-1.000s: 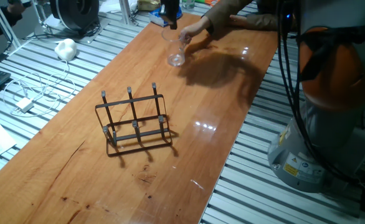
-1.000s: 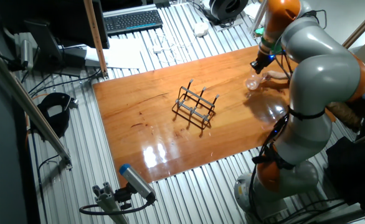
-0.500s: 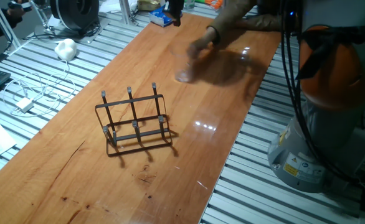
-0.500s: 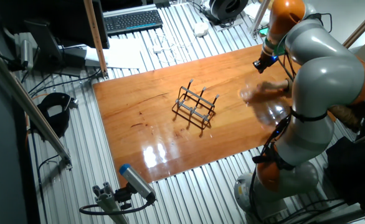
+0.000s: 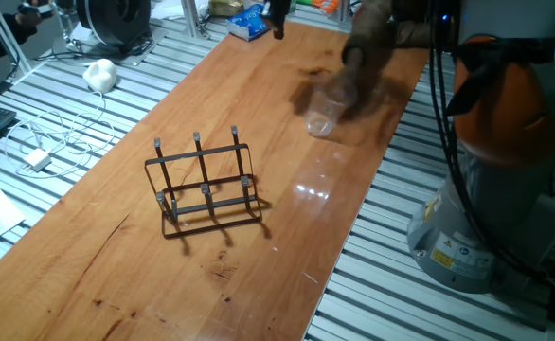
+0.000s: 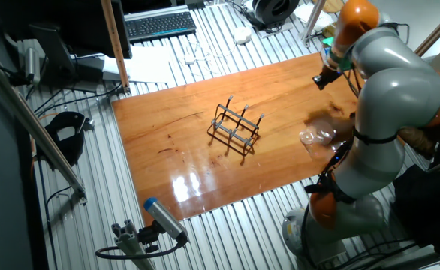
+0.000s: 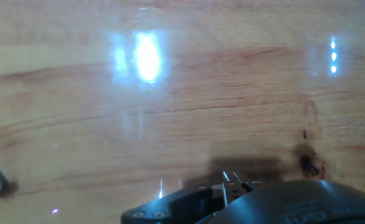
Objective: Put the cup on the cup rack
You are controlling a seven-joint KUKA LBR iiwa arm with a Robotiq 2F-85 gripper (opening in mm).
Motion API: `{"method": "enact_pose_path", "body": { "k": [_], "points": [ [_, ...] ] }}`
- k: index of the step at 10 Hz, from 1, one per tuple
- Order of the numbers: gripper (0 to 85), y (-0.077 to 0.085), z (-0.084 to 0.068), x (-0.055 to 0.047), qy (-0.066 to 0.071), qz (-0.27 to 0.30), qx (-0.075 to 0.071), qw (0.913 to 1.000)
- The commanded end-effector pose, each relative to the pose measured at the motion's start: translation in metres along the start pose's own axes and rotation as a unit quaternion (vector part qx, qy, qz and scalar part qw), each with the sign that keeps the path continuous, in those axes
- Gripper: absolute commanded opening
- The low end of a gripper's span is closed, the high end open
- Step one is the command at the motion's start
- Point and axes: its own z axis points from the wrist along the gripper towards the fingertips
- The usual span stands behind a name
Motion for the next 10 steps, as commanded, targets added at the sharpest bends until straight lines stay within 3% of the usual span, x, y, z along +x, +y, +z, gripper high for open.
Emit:
{"method": "enact_pose_path", "body": {
  "k": [1, 3, 5, 6, 7, 10],
  "points": [
    [0.0, 0.009, 0.0, -0.008, 0.0, 0.006, 0.006, 1.0],
    [0.0, 0.035, -0.007, -0.025, 0.01, 0.024, 0.015, 0.9995],
    [0.0, 0.071, -0.016, -0.026, 0.018, 0.049, 0.032, 0.9981],
    [0.0, 0.085, -0.018, -0.021, 0.017, 0.06, 0.035, 0.9974],
    [0.0, 0.1, -0.017, -0.008, 0.016, 0.072, 0.039, 0.9965],
    [0.0, 0.11, -0.017, 0.024, 0.011, 0.072, 0.054, 0.9959]
  ]
}}
